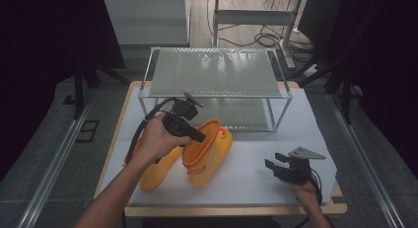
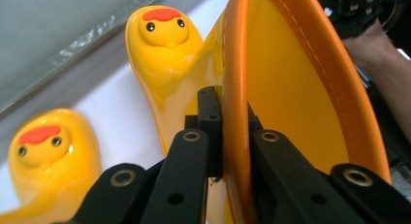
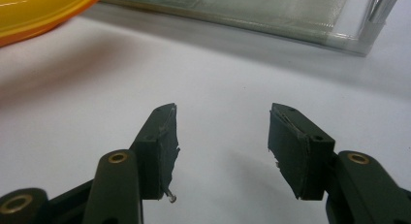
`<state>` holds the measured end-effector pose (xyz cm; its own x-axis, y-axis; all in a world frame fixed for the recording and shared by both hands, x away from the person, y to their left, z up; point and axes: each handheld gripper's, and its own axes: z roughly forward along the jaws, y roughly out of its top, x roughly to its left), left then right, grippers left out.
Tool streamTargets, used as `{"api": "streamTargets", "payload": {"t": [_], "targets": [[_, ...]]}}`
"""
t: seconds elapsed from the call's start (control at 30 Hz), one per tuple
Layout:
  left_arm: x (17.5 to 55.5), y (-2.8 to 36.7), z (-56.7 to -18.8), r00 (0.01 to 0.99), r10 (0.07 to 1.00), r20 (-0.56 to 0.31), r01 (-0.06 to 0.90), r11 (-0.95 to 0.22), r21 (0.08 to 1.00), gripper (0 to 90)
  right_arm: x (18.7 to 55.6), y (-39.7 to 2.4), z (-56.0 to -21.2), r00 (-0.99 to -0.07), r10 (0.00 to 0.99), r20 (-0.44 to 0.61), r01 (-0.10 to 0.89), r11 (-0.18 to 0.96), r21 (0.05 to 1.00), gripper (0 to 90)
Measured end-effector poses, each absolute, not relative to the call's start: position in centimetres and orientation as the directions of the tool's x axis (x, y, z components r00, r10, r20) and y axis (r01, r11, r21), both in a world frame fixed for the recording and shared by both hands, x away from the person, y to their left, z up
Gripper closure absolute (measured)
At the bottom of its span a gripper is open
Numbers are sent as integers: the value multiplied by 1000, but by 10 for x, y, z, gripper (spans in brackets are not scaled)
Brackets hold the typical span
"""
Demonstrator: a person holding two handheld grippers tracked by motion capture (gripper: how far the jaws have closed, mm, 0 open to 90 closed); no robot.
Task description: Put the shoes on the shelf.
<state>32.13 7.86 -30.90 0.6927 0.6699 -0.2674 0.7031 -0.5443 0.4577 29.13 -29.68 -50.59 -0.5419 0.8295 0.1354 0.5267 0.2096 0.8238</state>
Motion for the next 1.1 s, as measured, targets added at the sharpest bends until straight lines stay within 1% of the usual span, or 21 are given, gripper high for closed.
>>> {"api": "streamTargets", "payload": {"t": [0.17,0.5,0.77,1.1], "targets": [[316,97,-315,684,678,-268,711,-540,449,879,292,-296,-506,-544,829,132,524,213,825,438],[313,119,-330,666,700,-259,730,-538,422,879,292,-295,-508,-543,829,131,529,217,820,437],[312,134,-340,648,718,-255,746,-531,401,879,292,-294,-509,-545,828,132,532,219,818,437],[312,140,-350,646,721,-250,750,-539,382,873,292,-292,-510,-546,827,132,535,222,815,437]]}}
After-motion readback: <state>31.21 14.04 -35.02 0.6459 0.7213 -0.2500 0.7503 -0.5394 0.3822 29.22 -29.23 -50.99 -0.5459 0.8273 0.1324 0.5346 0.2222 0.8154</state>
